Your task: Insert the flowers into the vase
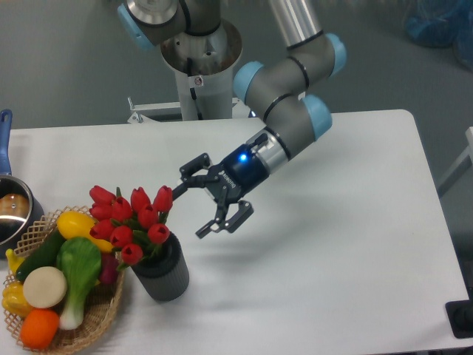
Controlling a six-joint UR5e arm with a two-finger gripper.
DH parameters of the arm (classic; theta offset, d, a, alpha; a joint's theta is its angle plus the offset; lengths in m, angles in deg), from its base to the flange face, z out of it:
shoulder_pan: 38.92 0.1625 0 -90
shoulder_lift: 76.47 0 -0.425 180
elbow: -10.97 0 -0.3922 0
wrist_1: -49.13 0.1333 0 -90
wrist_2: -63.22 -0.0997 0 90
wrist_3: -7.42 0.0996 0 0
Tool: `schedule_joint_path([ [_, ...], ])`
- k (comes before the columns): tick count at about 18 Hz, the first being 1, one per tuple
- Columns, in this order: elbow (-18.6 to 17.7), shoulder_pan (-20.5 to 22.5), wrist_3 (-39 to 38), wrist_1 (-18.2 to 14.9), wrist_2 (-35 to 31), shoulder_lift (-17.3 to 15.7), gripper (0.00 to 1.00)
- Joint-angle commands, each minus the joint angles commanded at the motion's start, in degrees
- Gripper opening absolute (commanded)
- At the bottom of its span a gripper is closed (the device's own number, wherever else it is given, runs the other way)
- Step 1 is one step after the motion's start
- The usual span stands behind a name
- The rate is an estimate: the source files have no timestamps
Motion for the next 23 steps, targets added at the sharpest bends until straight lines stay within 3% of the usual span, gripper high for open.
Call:
schedule_joint_path([
  [5,0.53,2.02,-0.52,-0.26,-19.07,-6.67,1.0],
  [8,0.53,2.72,-4.56,-0.44,-29.8,-11.24,1.0],
  [13,1.67,4.57,-5.8,-0.88,-41.15,-13.45,1.0],
  [17,3.78,4.4,-4.83,-5.61,-53.27,-15.38,1.0],
  [18,4.31,4.48,-3.79,-8.93,-56.34,-17.3,1.0],
  [23,4.22,5.8,1.67,-12.47,-58.92,-19.69,1.0],
])
